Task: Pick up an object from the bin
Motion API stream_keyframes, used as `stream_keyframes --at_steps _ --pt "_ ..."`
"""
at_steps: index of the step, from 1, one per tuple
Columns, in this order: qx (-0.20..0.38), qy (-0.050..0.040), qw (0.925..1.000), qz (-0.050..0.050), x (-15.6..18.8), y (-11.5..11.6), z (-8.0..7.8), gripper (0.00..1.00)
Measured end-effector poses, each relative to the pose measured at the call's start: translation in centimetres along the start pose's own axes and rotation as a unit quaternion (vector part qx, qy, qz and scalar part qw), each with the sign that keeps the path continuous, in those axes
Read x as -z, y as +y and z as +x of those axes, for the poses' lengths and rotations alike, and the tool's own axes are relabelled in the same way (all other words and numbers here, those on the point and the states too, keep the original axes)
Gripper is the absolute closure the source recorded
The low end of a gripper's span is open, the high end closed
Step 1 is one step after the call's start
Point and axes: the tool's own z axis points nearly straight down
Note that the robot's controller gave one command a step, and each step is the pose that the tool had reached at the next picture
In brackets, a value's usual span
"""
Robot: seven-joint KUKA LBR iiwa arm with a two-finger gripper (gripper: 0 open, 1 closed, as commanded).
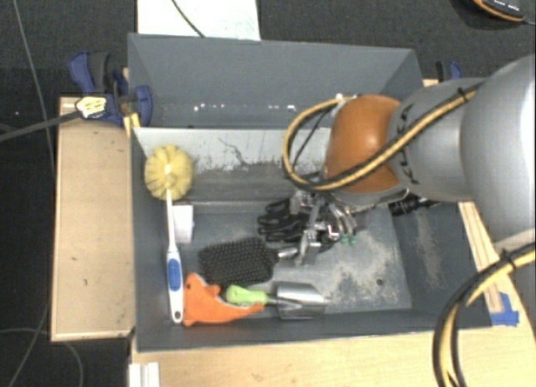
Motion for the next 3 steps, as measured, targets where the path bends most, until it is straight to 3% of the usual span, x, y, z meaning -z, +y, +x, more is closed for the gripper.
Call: stream_keyframes --at_steps 1,2,3 --pt "0.065 -0.0038 0.9979 0.002 0.1 -3.7 1.2 0.0" --pt "0.0 -0.0015 1.0 -0.001 0.1 0.0 -0.1 0.0" --pt "0.064 -0.0046 0.9979 0.002 0.2 -3.8 1.1 0.0"
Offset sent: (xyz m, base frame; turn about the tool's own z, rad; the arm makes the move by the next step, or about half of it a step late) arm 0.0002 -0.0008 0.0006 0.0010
